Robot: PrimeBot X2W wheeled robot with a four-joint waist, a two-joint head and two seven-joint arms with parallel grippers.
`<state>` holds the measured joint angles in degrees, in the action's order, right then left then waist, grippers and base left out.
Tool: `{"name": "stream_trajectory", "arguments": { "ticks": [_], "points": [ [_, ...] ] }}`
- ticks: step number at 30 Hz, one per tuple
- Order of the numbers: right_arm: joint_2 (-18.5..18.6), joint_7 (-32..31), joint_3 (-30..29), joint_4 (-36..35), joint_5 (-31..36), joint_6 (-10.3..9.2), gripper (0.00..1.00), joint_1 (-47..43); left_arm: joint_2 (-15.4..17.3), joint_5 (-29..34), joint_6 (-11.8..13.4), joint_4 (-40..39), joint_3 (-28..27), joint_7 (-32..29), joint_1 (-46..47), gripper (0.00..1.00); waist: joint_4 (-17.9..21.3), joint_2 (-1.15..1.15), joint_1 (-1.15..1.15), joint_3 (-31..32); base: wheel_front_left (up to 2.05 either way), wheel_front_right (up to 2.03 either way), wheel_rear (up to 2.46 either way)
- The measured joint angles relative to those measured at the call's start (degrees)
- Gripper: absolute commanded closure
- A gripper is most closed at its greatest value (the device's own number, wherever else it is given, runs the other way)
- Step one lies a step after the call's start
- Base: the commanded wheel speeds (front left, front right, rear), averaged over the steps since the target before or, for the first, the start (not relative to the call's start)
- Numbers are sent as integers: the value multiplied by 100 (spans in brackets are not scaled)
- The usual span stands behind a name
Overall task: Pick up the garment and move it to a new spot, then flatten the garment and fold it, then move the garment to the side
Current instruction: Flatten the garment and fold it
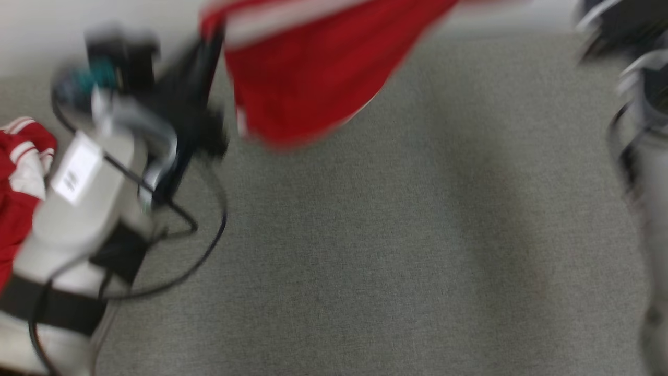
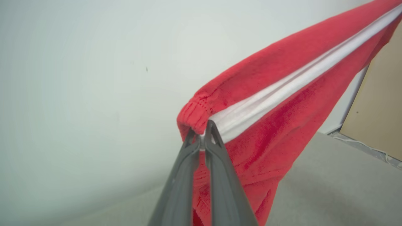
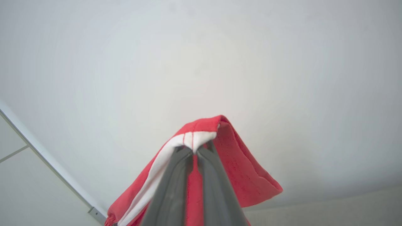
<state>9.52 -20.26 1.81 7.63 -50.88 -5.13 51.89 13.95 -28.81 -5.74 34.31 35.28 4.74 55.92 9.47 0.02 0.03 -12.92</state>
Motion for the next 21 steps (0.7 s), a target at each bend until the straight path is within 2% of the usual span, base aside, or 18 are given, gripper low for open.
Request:
{"name": "stream_trajectory", "arguments": {
  "ticks": [3,5,9,13,21],
  "points": [
    [398,333,-116,-22,178,91,100,868,-237,88,55,-527,-194,326,898,100,30,-1,-1,-239,0,0,0],
    [500,421,-77,-24,221,186,100,869,-191,168,175,-703,-341,492,928,100,37,-1,-2,-380,0,0,0],
    [336,345,369,456,255,385,100,-180,57,169,153,-333,-135,397,276,100,50,0,0,-640,0,0,0],
    [124,312,485,725,124,456,100,-1273,142,168,110,37,152,286,-722,100,98,0,-2,-888,0,0,0],
    [49,369,568,1155,45,716,100,-1770,175,221,10,425,304,316,-721,100,241,0,-1,-1282,0,0,0]
  ]
}}
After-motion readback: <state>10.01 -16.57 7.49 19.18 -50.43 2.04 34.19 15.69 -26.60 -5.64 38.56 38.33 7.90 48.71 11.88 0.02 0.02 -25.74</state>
